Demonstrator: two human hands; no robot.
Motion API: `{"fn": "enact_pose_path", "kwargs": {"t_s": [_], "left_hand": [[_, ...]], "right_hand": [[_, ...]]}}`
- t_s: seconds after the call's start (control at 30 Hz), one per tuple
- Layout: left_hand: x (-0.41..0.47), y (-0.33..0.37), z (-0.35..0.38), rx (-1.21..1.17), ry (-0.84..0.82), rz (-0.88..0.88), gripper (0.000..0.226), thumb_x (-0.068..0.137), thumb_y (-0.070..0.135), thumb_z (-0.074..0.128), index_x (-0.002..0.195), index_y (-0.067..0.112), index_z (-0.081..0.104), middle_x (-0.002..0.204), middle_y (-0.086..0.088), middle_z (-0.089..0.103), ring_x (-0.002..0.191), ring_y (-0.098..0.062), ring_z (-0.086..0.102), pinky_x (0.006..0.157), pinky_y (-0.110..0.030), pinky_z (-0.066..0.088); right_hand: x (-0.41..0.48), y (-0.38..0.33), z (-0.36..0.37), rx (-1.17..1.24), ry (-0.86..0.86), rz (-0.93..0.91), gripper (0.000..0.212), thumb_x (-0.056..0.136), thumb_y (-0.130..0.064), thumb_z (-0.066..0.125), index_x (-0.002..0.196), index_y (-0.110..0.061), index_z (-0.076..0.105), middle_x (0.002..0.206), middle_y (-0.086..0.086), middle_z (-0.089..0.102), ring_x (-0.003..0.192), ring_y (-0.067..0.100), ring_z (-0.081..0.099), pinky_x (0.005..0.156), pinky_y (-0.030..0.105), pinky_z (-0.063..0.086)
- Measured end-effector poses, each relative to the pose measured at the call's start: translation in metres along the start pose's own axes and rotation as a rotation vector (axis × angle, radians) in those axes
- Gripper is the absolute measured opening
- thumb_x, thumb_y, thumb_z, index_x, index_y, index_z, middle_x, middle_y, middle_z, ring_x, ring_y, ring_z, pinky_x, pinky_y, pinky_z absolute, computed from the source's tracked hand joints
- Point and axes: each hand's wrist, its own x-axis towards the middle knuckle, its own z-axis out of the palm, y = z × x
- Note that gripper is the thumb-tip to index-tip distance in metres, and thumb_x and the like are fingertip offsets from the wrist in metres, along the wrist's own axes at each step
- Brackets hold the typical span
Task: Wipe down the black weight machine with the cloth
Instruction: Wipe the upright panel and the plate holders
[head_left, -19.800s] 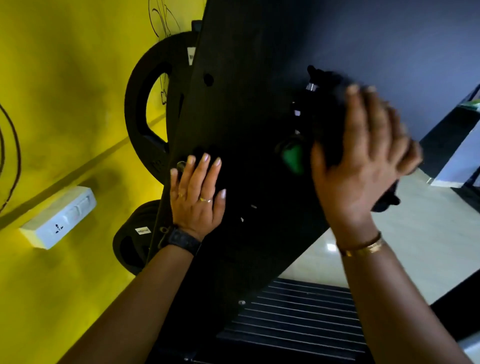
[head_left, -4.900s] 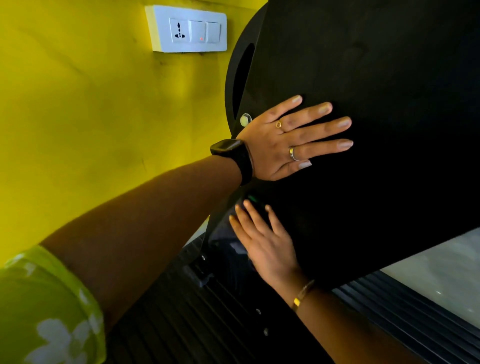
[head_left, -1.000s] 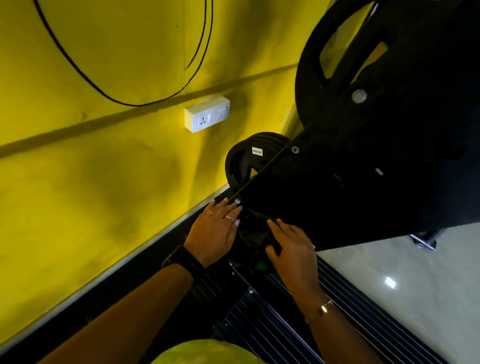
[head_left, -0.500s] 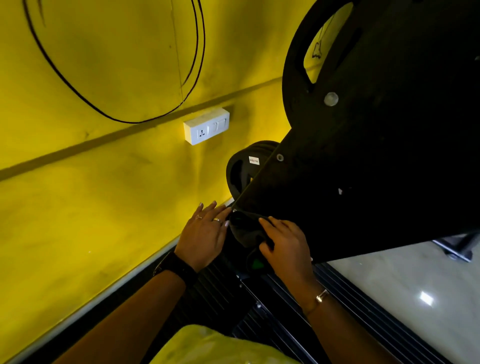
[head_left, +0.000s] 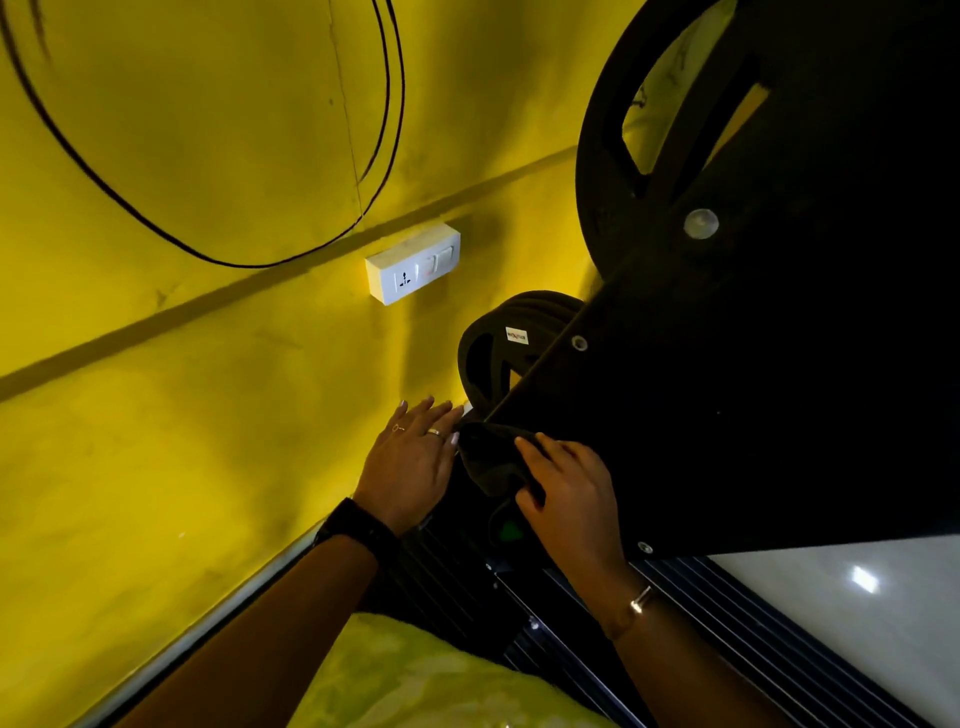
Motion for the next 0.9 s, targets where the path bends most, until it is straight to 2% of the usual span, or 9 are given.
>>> {"fn": "enact_pose_path", "kwargs": {"t_s": [0.13, 0.33, 0.5, 0.63, 0.9], "left_hand": [[0.025, -0.03, 0.009, -0.024, -0.065, 0.064, 0.06, 0.098, 0.038, 0.017, 0.134, 0.012, 0.057, 0.134, -0.009, 0.059, 0.133, -0.03, 0.047, 0.112, -0.041, 0.018], [0.066, -0.114, 0.002, -0.08, -0.103, 0.134, 0.071, 0.094, 0.045, 0.007, 0.139, 0.013, 0.053, 0.141, -0.009, 0.054, 0.137, -0.029, 0.041, 0.116, -0.039, 0.015], [0.093, -0.204, -0.009, -0.085, -0.065, 0.218, 0.049, 0.097, 0.03, 0.03, 0.12, 0.006, 0.067, 0.119, -0.014, 0.068, 0.115, -0.037, 0.062, 0.103, -0.053, 0.033], [0.108, -0.265, -0.022, -0.116, -0.081, 0.243, 0.049, 0.096, 0.03, 0.031, 0.12, 0.007, 0.067, 0.12, -0.014, 0.067, 0.118, -0.035, 0.06, 0.105, -0.048, 0.027], [0.105, -0.306, -0.025, -0.176, -0.066, 0.253, 0.048, 0.095, 0.028, 0.032, 0.118, 0.006, 0.068, 0.118, -0.014, 0.068, 0.116, -0.037, 0.061, 0.103, -0.051, 0.027]], "right_hand": [[0.017, -0.01, 0.022, -0.053, 0.016, 0.063, 0.061, 0.059, -0.02, 0.089, 0.116, -0.013, 0.069, 0.111, 0.009, 0.069, 0.098, 0.031, 0.064, 0.082, 0.043, 0.054], [0.06, -0.056, 0.07, -0.118, -0.032, 0.139, 0.058, 0.058, -0.016, 0.09, 0.113, -0.013, 0.071, 0.109, 0.01, 0.07, 0.095, 0.033, 0.064, 0.078, 0.045, 0.054], [0.102, -0.121, 0.114, -0.147, -0.117, 0.194, 0.06, 0.056, -0.017, 0.091, 0.113, -0.014, 0.071, 0.107, 0.009, 0.07, 0.094, 0.032, 0.065, 0.078, 0.045, 0.054], [0.131, -0.172, 0.142, -0.133, -0.148, 0.232, 0.06, 0.057, -0.016, 0.09, 0.114, -0.015, 0.071, 0.106, 0.009, 0.069, 0.092, 0.032, 0.064, 0.078, 0.045, 0.054], [0.151, -0.213, 0.159, -0.142, -0.151, 0.221, 0.061, 0.057, -0.016, 0.09, 0.115, -0.015, 0.07, 0.107, 0.01, 0.069, 0.092, 0.032, 0.064, 0.078, 0.046, 0.053]]}}
